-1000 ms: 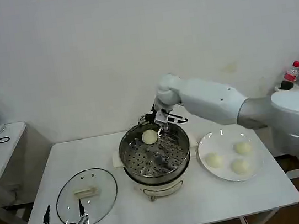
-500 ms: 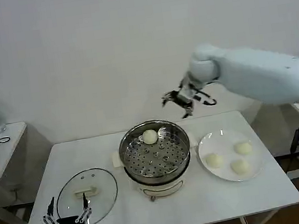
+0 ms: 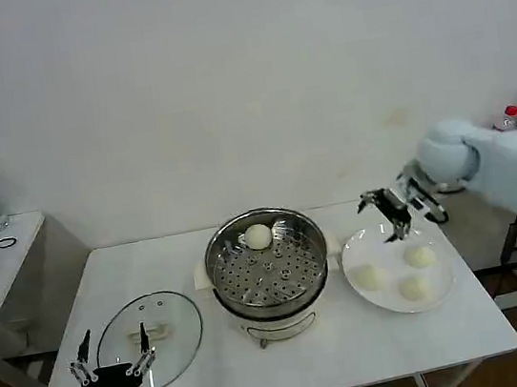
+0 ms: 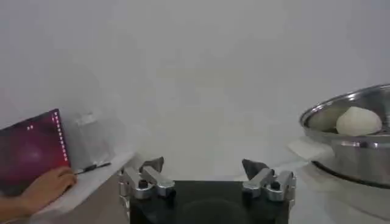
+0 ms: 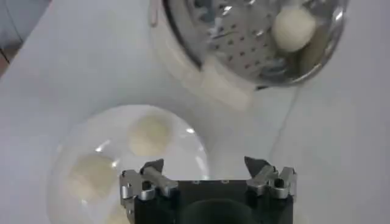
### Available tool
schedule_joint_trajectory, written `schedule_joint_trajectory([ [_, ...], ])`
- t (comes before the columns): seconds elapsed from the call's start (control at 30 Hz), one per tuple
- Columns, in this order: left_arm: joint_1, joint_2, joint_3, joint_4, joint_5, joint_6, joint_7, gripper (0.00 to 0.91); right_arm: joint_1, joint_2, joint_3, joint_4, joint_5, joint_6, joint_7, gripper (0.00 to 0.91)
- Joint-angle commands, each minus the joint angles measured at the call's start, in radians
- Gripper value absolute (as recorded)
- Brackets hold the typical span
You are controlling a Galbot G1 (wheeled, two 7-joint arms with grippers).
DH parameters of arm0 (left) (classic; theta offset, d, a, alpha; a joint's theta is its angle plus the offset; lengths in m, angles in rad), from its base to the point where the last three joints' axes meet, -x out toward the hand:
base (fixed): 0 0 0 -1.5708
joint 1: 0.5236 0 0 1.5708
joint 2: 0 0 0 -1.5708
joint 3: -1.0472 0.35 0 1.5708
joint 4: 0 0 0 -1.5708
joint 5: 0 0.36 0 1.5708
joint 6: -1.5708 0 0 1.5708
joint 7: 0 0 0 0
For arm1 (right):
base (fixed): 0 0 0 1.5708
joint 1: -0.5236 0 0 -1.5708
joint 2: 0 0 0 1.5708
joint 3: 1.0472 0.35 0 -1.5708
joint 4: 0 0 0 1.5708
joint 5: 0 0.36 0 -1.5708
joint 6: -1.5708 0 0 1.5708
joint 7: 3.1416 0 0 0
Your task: Take steamed baozi put them in steamer then cover it.
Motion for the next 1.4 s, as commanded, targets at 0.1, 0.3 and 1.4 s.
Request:
schedule_joint_trajectory([
  [0.1, -0.002, 0.005, -0.002, -0.003, -0.003, 0.003, 0.002, 0.907, -0.268, -0.021, 0.156, -0.033, -0.056, -0.106, 0.035, 0.907],
  [0.3, -0.006, 0.004, -0.008, -0.004, -0.003, 0.006, 0.003, 0.907, -0.325, 0.044, 0.194, -0.102, -0.061, -0.116, 0.035, 0.907],
  [1.4, 0.0, -0.011, -0.032, 0.019, -0.001, 0.002, 0.002, 0.907, -0.378, 0.258, 0.239, -0.353, -0.125, -0.098, 0.021, 0.786],
])
